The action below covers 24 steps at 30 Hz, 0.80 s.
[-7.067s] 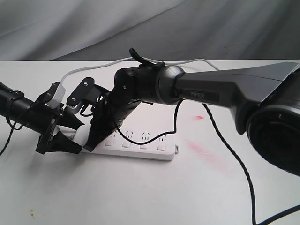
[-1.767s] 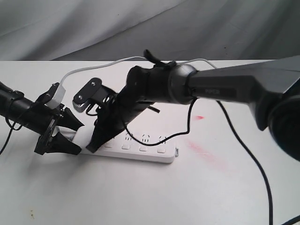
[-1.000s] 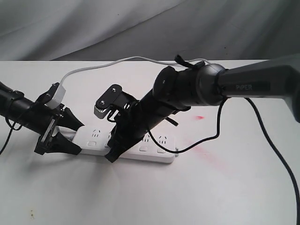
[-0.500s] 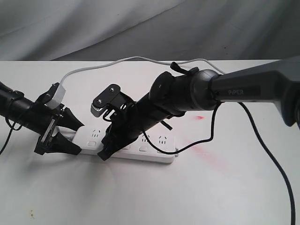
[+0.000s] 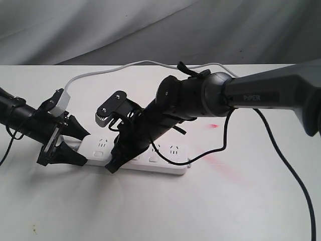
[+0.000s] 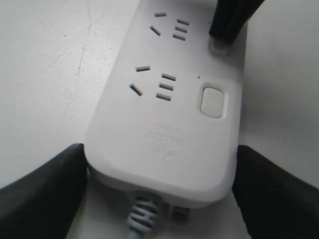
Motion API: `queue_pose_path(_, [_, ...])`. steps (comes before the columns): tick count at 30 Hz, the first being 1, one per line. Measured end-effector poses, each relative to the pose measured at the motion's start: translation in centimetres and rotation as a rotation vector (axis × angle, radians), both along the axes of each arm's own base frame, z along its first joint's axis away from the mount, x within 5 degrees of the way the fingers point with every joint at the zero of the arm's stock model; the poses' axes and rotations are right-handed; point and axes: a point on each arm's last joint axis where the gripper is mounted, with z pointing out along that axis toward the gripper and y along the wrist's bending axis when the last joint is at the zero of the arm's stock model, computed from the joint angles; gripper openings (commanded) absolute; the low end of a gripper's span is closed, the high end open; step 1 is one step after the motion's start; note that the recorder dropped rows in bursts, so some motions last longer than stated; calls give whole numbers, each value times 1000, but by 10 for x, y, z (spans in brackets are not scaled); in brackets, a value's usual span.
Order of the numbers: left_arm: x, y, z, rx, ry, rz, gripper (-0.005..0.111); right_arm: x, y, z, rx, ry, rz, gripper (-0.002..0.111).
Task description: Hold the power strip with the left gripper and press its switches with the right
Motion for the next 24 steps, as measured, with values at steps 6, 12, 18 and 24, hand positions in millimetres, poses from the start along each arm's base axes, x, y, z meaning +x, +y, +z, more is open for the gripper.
queue_pose_path(6, [0,0,0,0,0,0,63,0,3,-8,0,29,-22,0])
queue_pose_path(12, [0,0,0,0,0,0,63,0,9,-9,9,6,-24,0])
queue_pose_path(18, [0,0,0,0,0,0,63,0,9,-8,13,3,-21,0])
queue_pose_path(24, [0,0,0,0,0,0,63,-2,9,19,79,-88,45,0])
